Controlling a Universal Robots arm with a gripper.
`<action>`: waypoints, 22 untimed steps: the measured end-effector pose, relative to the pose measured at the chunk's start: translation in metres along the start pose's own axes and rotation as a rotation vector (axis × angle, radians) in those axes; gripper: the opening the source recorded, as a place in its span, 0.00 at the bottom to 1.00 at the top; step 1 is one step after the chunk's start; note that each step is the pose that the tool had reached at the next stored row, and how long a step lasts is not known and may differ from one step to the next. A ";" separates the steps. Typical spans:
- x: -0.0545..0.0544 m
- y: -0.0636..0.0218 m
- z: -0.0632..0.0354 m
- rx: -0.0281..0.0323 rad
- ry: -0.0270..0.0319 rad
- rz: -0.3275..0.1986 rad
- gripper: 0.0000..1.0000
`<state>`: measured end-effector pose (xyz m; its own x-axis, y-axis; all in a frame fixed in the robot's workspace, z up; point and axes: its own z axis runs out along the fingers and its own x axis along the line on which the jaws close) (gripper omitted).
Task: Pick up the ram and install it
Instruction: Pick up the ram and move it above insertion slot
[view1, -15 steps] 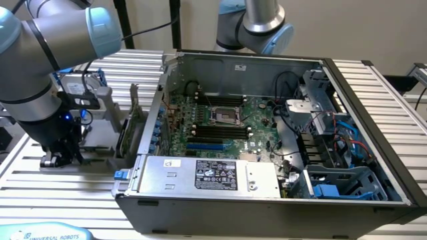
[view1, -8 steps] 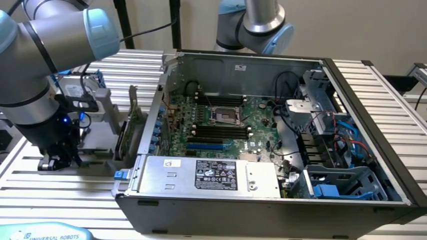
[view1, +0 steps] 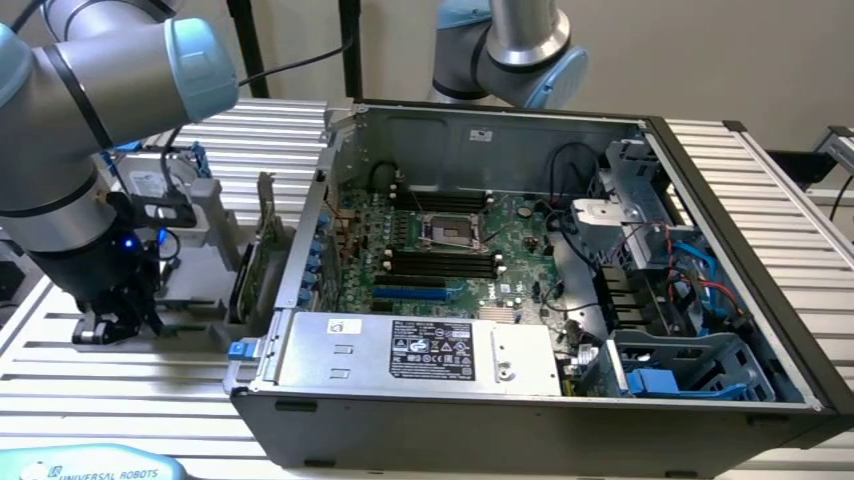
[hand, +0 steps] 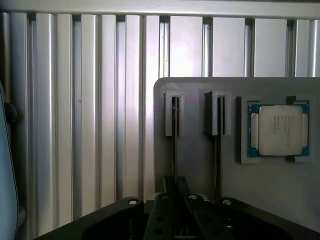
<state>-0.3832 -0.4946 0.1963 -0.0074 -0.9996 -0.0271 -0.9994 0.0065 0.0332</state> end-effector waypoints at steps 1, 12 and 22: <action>0.000 0.0000 0.0000 0.0001 -0.0001 0.003 0.13; 0.000 0.0006 -0.0153 -0.0002 -0.0005 0.013 0.13; -0.001 0.0009 -0.0560 -0.0020 -0.0005 0.015 0.13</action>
<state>-0.3823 -0.4947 0.2523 -0.0226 -0.9994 -0.0271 -0.9991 0.0216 0.0356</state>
